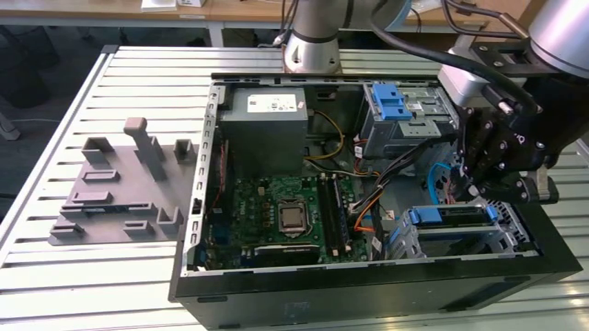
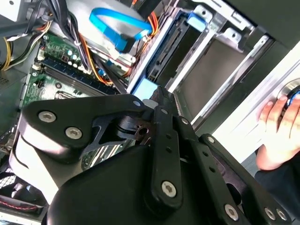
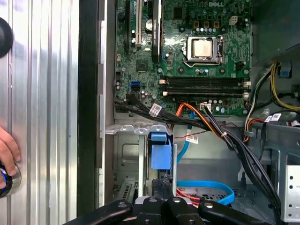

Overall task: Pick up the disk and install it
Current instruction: 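Insert the first disk wire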

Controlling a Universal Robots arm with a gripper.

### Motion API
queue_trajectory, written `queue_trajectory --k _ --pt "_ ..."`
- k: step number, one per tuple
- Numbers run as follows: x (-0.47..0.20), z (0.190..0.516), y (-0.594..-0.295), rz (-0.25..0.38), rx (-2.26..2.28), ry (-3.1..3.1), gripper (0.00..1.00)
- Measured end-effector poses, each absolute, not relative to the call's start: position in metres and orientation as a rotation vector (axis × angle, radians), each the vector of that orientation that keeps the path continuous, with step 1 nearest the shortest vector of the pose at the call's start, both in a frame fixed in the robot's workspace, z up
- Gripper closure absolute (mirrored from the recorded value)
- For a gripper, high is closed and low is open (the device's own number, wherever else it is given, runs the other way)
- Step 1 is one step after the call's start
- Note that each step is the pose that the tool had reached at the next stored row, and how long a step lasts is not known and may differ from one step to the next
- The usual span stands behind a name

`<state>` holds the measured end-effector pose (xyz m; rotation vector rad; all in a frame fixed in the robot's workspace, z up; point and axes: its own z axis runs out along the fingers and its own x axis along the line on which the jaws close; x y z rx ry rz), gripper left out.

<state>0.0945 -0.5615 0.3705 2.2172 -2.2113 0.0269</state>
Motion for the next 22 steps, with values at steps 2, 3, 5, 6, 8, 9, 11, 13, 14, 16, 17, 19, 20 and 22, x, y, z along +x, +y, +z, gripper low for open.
queue_trajectory --k 2,3,5,6,8,9,11,13,14,16,17,19,20,22 --pt "0.098 0.371 -0.562 0.027 2.217 -2.211 0.89" --pt "0.099 0.37 -0.562 0.027 2.217 -2.211 0.89" --pt "0.103 0.37 -0.561 0.027 2.217 -2.211 0.89" --pt "0.104 0.37 -0.561 0.027 2.217 -2.211 0.89" --pt "0.108 0.37 -0.561 0.027 2.217 -2.211 0.89" --pt "0.11 0.37 -0.561 0.027 2.217 -2.211 0.89" --pt "0.112 0.37 -0.561 0.027 2.217 -2.211 0.89" --pt "0.115 0.37 -0.561 0.027 2.217 -2.211 0.89" --pt "0.116 0.37 -0.56 0.027 2.217 -2.211 0.89" --pt "0.119 0.37 -0.56 0.027 2.217 -2.211 0.89" --pt "0.12 0.37 -0.559 0.027 2.217 -2.211 0.89" --pt "0.122 0.37 -0.557 0.027 2.217 -2.212 0.89" --pt "0.122 0.37 -0.556 0.027 2.215 -2.214 0.89" --pt "0.124 0.369 -0.554 0.027 2.206 -2.222 0.89"
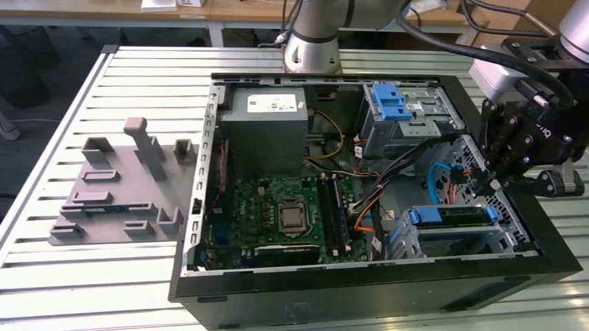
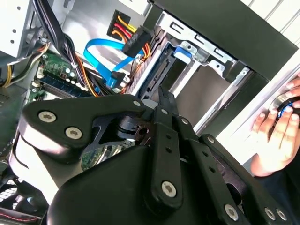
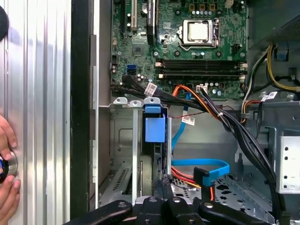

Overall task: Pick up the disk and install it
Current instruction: 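Insert the first disk wire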

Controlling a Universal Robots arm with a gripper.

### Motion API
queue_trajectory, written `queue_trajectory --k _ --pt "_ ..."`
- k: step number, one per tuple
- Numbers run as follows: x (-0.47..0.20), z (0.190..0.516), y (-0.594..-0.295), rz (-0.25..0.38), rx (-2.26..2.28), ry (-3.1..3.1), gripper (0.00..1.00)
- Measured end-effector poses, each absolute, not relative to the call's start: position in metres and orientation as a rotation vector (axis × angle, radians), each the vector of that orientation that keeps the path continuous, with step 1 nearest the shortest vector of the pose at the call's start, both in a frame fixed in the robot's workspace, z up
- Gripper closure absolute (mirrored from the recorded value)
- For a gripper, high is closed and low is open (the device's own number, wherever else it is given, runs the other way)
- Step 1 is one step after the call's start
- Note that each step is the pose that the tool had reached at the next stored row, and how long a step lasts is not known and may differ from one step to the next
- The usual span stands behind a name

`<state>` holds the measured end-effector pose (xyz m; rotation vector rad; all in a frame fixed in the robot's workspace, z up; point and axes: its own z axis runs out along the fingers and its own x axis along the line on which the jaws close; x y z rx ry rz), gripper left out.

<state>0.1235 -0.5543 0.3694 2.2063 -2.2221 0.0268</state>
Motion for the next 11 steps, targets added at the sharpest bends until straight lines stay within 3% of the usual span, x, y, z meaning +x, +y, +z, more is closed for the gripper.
queue_trajectory --k 11 --pt "0.135 0.369 -0.543 0.025 2.177 -2.247 0.89"
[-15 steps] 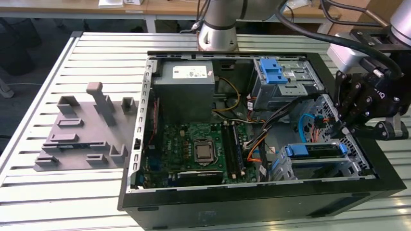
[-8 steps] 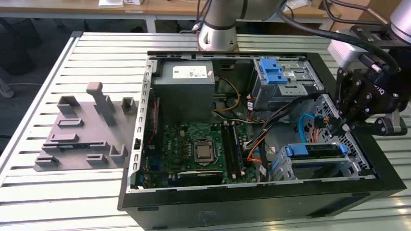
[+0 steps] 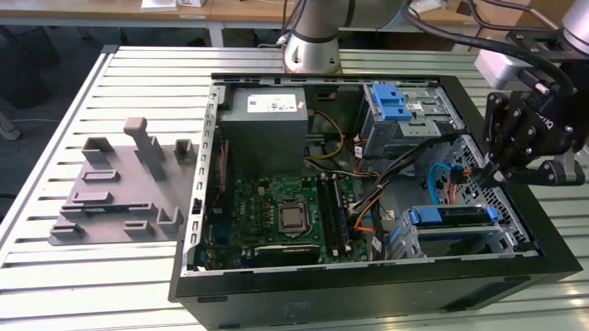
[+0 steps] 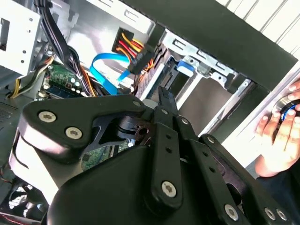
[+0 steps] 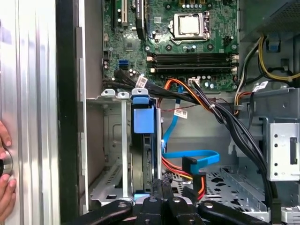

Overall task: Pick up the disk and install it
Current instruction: 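Insert the first disk wire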

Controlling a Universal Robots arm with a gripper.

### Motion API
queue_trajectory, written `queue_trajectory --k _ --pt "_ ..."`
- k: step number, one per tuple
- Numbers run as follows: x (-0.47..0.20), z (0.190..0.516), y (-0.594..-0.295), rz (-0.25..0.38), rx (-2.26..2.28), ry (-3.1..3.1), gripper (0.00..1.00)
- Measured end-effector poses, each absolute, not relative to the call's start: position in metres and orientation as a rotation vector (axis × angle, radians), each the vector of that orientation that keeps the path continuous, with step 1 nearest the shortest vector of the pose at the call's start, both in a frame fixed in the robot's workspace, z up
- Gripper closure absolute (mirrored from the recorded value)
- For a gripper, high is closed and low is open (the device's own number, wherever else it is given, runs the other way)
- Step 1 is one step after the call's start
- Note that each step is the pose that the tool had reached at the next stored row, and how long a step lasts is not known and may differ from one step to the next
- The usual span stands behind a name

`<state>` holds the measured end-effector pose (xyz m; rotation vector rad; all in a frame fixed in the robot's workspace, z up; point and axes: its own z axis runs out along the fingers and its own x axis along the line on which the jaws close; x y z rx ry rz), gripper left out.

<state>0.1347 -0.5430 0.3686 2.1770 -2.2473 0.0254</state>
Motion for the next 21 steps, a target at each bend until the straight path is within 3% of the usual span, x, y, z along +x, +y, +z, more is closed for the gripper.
queue_trajectory --k 17,21 --pt "0.141 0.367 -0.534 0.023 2.031 -2.377 0.89" --pt "0.141 0.367 -0.531 0.062 2.0 -2.372 0.89"
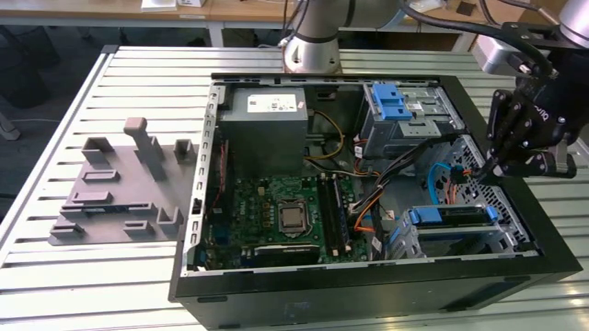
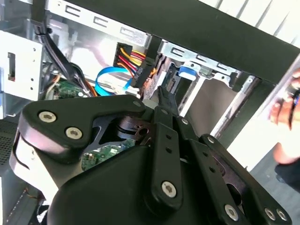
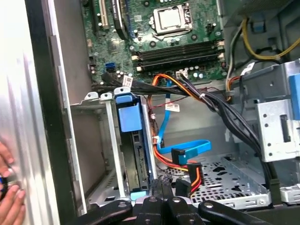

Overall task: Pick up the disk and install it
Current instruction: 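Insert the first disk wire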

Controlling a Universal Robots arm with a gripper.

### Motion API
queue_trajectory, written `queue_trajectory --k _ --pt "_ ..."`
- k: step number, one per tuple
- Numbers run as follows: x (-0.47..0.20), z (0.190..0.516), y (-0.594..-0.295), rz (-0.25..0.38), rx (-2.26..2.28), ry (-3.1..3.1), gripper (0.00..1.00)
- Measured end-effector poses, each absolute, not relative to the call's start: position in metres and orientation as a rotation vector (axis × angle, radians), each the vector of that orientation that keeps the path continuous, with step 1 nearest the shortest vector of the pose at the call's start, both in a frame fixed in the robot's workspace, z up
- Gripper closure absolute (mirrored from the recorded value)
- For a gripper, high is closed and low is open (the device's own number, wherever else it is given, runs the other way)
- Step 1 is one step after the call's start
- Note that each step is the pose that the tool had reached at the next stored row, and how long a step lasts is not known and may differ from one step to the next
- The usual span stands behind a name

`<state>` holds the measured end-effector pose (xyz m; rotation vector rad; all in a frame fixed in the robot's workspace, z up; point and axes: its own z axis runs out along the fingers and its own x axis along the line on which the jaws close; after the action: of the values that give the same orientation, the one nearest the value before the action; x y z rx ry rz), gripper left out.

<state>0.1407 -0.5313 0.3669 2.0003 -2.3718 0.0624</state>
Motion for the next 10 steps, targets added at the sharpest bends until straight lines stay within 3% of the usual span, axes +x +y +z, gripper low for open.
queue_trajectory --k 10 --pt "0.1417 0.3668 -0.5219 0.063 1.953 -2.383 0.89"
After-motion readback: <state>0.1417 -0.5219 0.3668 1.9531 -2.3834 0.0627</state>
